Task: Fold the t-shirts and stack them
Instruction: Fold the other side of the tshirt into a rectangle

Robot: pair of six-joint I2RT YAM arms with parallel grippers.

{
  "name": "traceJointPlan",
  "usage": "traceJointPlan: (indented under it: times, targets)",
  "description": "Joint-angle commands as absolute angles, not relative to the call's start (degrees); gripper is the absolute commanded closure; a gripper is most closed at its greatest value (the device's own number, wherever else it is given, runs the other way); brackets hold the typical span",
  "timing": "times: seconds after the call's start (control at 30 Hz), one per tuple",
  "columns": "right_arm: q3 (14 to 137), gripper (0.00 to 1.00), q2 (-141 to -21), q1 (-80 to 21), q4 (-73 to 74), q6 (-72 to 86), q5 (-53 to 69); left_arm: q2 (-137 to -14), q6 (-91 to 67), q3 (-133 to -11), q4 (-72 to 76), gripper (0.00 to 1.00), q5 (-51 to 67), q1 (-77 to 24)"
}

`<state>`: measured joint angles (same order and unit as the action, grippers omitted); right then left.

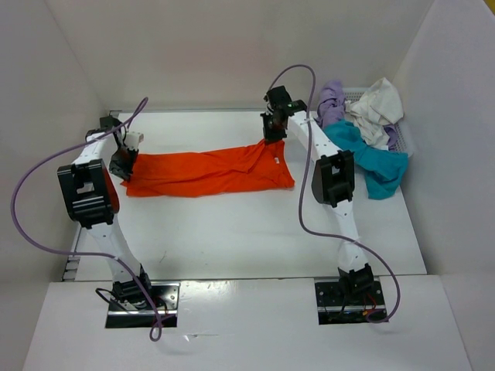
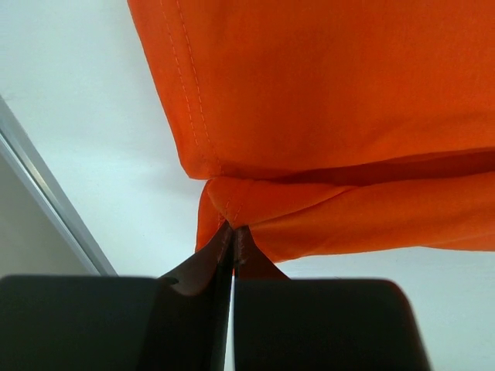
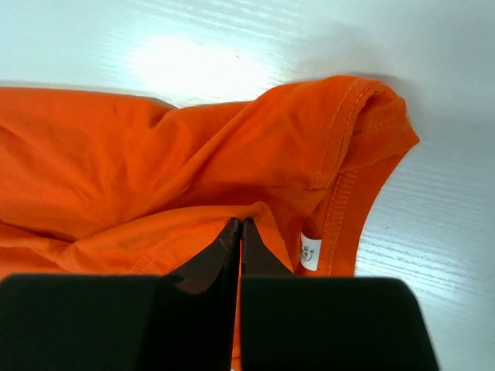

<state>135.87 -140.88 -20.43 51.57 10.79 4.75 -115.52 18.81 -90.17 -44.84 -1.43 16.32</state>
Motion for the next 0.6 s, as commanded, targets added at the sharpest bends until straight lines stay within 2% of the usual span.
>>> traceJointPlan:
  times: [0.0, 0.1, 0.2, 0.23, 0.3, 0.37, 0.47, 0.5, 0.57]
  targets:
    - [139.0, 0.99, -142.5, -20.0, 52.5, 9.9, 5.2, -116.5, 17.1, -93.1, -44.6, 1.00, -1.8, 16.6]
    - [140.3, 0.99, -143.9, -19.5, 53.0, 10.5, 4.6, -117.1, 16.6, -93.7, -44.6, 1.00, -1.8, 16.6]
    - [142.5, 0.91, -145.1, -18.5, 53.5, 11.2, 3.4, -117.6, 16.1, -95.2, -44.6, 0.99, -1.3, 16.6]
    - [143.2, 0.79, -145.7, -18.5, 53.5, 11.2, 3.4, -118.1, 16.1, -95.2, -44.6, 0.90, -0.8, 16.6]
    - [145.1, 0.63, -145.7, -17.8, 53.5, 11.7, 3.9, -118.7, 15.4, -97.0, -44.6, 0.79, -0.3, 16.6]
    - [145.6, 0.53, -146.2, -17.8, 54.1, 11.7, 4.0, -118.7, 14.6, -97.6, -44.6, 0.65, -0.3, 16.6]
    - [145.8, 0.52, -142.8, -17.8, 55.2, 11.7, 4.0, -117.7, 13.4, -99.7, -44.6, 0.56, 0.3, 17.1]
    - [144.1, 0.52, -141.4, -17.8, 55.2, 11.7, 4.0, -116.7, 13.4, -99.8, -44.6, 0.50, 0.3, 18.0]
    - [140.8, 0.52, -135.9, -17.8, 55.2, 11.7, 3.3, -113.0, 14.9, -99.1, -44.1, 0.46, 1.7, 18.0]
